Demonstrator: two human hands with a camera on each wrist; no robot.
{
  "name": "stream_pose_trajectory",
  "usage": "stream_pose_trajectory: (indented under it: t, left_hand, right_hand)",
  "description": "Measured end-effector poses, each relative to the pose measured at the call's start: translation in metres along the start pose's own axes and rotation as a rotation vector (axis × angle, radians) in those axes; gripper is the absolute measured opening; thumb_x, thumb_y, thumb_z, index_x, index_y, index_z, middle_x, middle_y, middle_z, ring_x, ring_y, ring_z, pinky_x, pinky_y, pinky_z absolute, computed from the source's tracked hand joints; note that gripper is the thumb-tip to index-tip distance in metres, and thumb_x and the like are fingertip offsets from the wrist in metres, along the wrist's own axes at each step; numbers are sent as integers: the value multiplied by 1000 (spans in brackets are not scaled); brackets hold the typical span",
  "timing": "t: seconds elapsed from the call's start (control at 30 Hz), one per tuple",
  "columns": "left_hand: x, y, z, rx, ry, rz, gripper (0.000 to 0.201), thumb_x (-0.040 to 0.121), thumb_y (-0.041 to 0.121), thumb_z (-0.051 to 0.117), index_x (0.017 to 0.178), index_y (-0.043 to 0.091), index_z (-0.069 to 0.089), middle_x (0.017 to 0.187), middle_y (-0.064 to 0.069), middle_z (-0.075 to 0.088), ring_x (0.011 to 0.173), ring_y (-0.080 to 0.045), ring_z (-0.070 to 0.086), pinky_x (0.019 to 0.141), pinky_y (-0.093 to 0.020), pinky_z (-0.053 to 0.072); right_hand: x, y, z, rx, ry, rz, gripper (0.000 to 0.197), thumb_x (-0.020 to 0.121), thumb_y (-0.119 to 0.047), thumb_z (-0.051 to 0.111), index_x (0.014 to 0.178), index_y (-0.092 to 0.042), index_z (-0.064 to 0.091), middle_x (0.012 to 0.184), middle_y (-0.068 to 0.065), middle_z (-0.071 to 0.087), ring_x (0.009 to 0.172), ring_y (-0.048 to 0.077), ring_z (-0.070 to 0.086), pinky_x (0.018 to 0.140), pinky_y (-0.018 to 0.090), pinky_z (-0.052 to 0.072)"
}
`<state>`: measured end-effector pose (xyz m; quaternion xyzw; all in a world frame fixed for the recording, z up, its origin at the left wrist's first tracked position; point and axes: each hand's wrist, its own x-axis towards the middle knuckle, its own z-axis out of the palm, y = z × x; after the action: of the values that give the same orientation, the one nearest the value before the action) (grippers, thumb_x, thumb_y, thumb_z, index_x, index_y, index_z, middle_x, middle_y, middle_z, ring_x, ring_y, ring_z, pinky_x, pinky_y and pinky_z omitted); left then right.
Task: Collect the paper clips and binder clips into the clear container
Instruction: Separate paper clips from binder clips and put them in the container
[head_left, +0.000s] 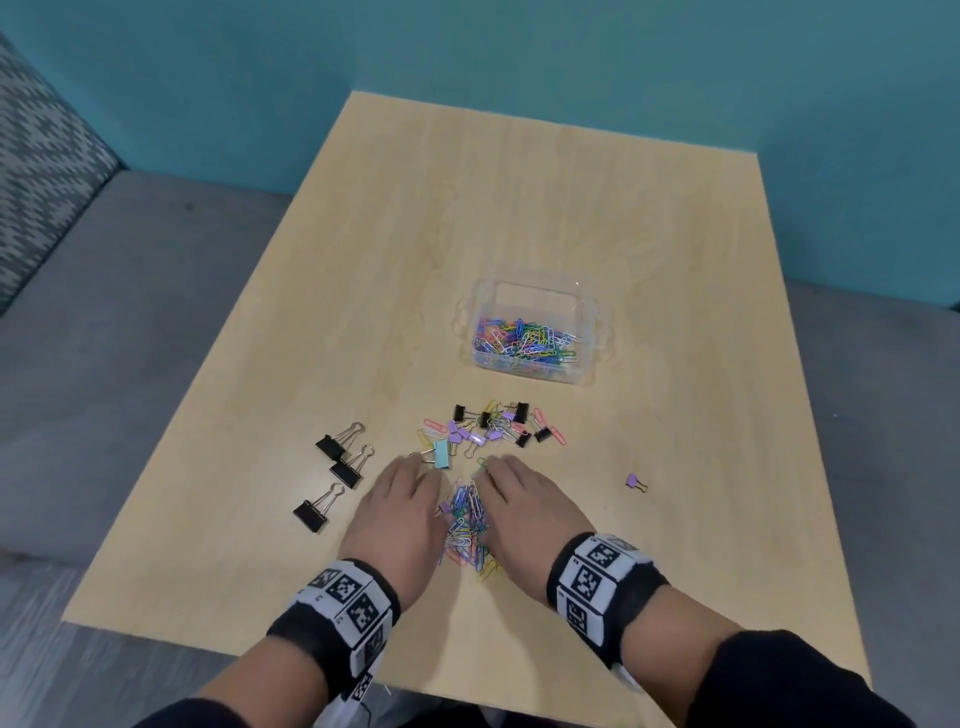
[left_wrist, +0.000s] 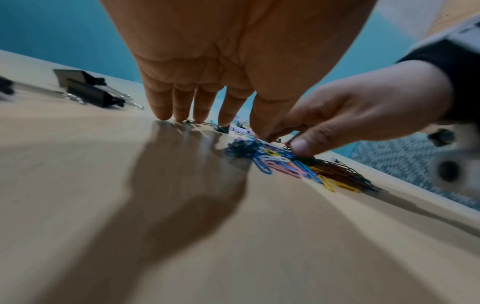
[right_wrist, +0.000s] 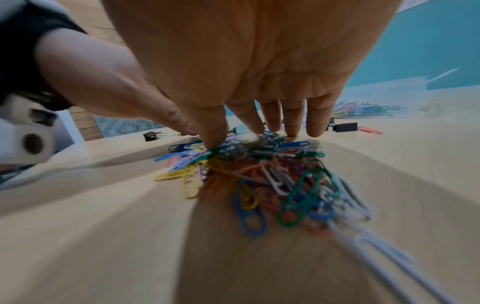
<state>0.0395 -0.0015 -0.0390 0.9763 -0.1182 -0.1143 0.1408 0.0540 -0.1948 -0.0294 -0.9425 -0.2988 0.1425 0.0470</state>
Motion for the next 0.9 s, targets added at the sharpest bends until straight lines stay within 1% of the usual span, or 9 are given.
stream_pose_trajectory:
  t: [0.1, 0.17, 0.27, 0.37, 0.43, 0.63, 0.77, 0.83, 0.9]
  left_hand:
    - [-1, -8, -7, 17, 29, -38, 52, 83, 45, 33, 111, 9, 57, 127, -16, 53, 119, -35, 47, 96, -45, 46]
    - [0, -8, -9, 24, 43, -11, 54, 84, 43, 34, 118, 8, 56, 126, -14, 53, 117, -34, 48, 96, -44, 46]
    - [3, -8, -10, 28, 27, 35, 55, 86, 42, 35, 126, 7, 51, 129, -13, 51, 119, -32, 48, 97, -43, 45]
    - [1, -14, -14, 52, 40, 24, 40, 86, 35, 49, 111, 6, 59, 126, -13, 54, 117, -31, 51, 93, -39, 48]
    - [2, -20, -17, 80, 63, 15, 36, 85, 35, 46, 104, 8, 62, 122, -12, 57, 113, -29, 51, 88, -38, 50]
    - [11, -12, -18, 214, 11, 175, 48, 86, 41, 40, 119, 9, 55, 115, -11, 58, 94, -32, 55, 78, -41, 51]
    - [6, -21, -23, 254, -18, 153, 39, 85, 40, 38, 99, 12, 61, 100, -8, 60, 83, -31, 57, 74, -38, 49]
    - [6, -24, -28, 218, 34, 106, 37, 85, 38, 38, 93, 11, 61, 99, -10, 60, 85, -33, 57, 76, -40, 50]
    - [10, -19, -30, 201, 87, 96, 39, 85, 35, 40, 104, 7, 61, 113, -15, 59, 99, -35, 57, 84, -42, 51]
  right_hand:
    - [-17, -5, 4, -5, 0, -8, 60, 85, -39, 57, 131, -4, 42, 132, 15, 46, 126, 36, 39, 100, 45, 41]
    - [-21, -5, 4, -3, 34, 5, 57, 85, -38, 57, 129, -6, 44, 130, 14, 48, 124, 35, 43, 98, 44, 44]
    - [-15, -4, 1, 38, 59, 24, 61, 86, -38, 55, 135, -7, 35, 139, 12, 40, 129, 33, 36, 101, 43, 41]
    - [-14, -3, 3, 29, 20, 7, 60, 86, -39, 53, 134, -8, 36, 141, 13, 38, 133, 34, 32, 102, 44, 39]
    - [-18, -2, 4, 25, 27, 2, 54, 85, -38, 56, 127, -8, 43, 135, 12, 45, 130, 33, 37, 99, 43, 43]
    - [-22, 0, 8, 4, 100, 0, 46, 74, -38, 70, 109, -11, 60, 120, 10, 59, 119, 32, 53, 88, 38, 53]
    - [-23, -1, 5, 0, 123, 4, 44, 72, -39, 72, 106, -13, 61, 117, 8, 60, 117, 30, 54, 86, 35, 53]
    - [-24, -1, 7, 3, 120, 5, 44, 74, -38, 71, 108, -13, 60, 119, 8, 59, 119, 30, 53, 88, 35, 52]
    - [-23, -1, 10, 13, 111, 13, 43, 76, -36, 69, 109, -12, 59, 121, 9, 58, 121, 31, 51, 89, 37, 52]
